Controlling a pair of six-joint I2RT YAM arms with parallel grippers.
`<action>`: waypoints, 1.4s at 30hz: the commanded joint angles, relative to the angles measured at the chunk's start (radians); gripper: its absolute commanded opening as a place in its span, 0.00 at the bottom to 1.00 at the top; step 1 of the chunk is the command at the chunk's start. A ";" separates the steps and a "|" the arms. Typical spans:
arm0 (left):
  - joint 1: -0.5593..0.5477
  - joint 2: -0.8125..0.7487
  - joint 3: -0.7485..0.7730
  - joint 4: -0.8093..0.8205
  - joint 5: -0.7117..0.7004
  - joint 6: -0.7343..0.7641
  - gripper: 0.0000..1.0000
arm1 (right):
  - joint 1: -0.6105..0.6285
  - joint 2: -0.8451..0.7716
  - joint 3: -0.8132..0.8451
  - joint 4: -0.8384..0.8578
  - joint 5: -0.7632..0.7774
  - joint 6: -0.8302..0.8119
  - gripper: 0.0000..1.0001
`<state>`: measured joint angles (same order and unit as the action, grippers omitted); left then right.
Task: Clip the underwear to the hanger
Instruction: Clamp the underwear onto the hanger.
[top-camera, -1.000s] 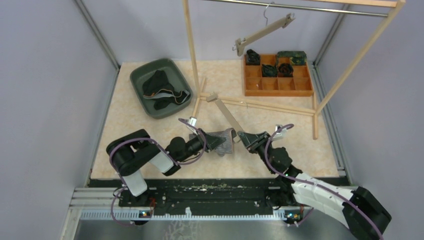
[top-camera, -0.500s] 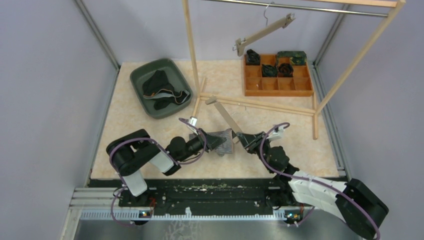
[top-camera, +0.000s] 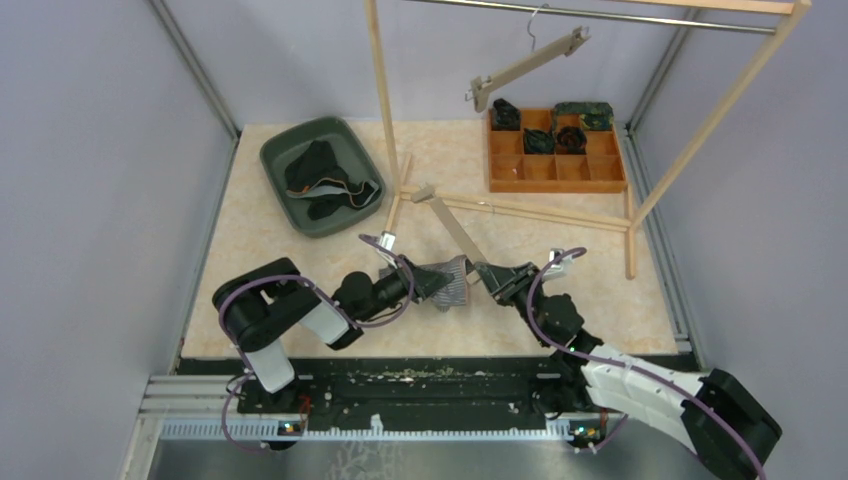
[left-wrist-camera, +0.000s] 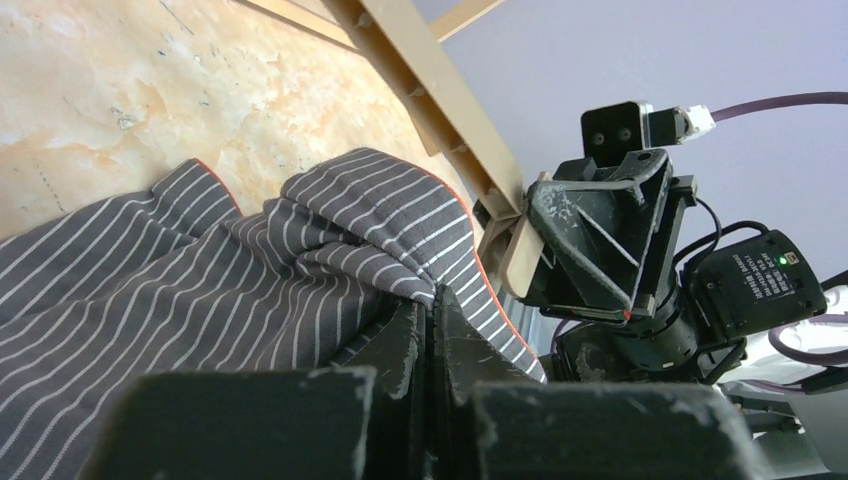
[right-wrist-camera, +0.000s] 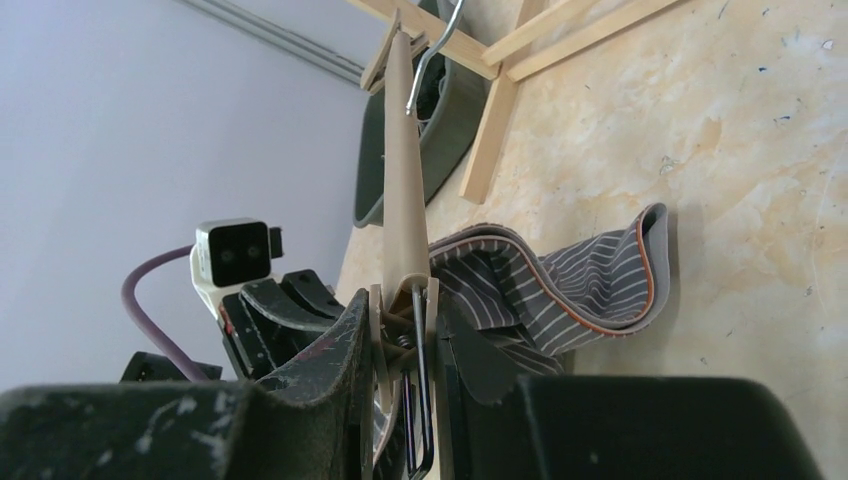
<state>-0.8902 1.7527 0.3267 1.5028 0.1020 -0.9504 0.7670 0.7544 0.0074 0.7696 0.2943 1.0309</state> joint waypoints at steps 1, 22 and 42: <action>0.006 0.000 0.028 0.033 0.019 -0.007 0.00 | -0.008 0.009 -0.113 0.061 0.006 -0.015 0.00; 0.006 0.000 0.023 0.036 0.019 -0.011 0.00 | -0.008 0.004 -0.117 0.073 0.003 -0.017 0.00; 0.007 0.018 0.043 0.011 0.020 -0.013 0.00 | -0.007 0.015 -0.116 0.094 -0.008 -0.022 0.00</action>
<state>-0.8894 1.7588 0.3492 1.4883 0.1158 -0.9649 0.7670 0.7750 0.0074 0.7776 0.2901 1.0214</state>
